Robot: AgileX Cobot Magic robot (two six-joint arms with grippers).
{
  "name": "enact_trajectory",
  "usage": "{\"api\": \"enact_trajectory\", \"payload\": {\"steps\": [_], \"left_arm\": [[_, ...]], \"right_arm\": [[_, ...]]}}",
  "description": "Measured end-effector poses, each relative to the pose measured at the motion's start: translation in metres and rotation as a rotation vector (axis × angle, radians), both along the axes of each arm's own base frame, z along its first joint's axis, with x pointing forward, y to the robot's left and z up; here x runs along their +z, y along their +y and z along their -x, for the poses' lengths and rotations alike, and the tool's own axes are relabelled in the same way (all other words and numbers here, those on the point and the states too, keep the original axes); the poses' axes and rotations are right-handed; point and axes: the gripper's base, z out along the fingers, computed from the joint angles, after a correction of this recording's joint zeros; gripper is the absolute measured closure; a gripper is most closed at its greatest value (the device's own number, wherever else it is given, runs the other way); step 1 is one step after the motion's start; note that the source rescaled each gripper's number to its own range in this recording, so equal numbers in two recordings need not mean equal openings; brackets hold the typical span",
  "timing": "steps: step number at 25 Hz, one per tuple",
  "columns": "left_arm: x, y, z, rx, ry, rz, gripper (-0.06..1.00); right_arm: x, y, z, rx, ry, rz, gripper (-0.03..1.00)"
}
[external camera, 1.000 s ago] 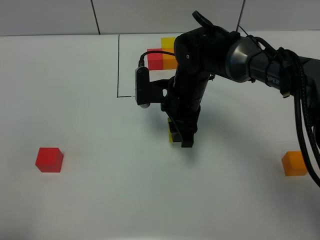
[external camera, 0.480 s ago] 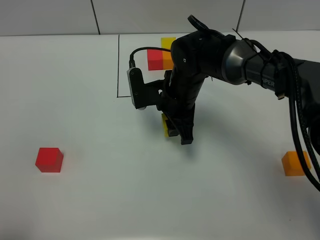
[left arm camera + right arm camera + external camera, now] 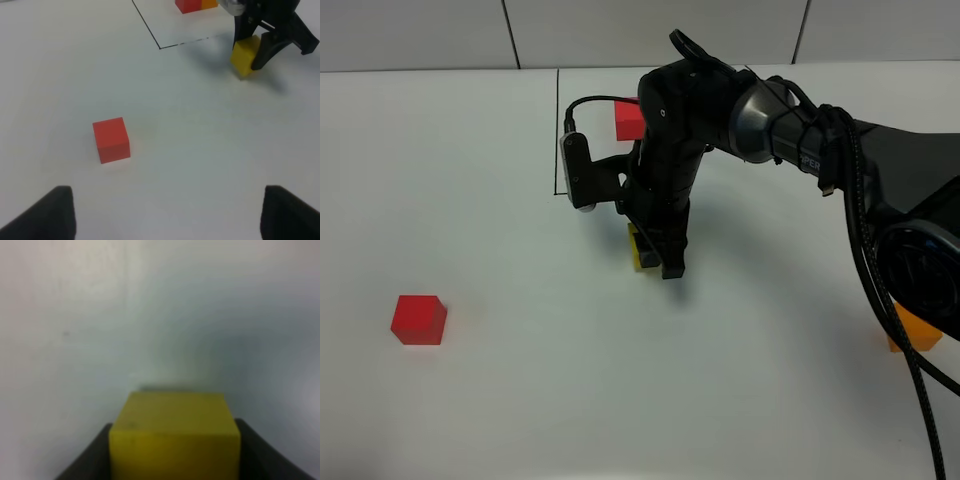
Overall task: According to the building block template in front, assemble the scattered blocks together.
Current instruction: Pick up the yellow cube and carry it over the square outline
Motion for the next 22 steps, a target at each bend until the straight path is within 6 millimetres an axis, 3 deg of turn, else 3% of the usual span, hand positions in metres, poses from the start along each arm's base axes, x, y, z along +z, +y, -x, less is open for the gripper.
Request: {"api": "enact_trajectory", "payload": {"steps": [6,22], "left_arm": [[0.000,0.000,0.000,0.000,0.000,0.000,0.25],[0.000,0.000,0.000,0.000,0.000,0.000,0.25]], "right_arm": [[-0.014,-0.006,-0.003,-0.035,0.052,0.010,0.95],[-0.019,-0.013,-0.011,-0.146,0.117,-0.038,0.95]]}}
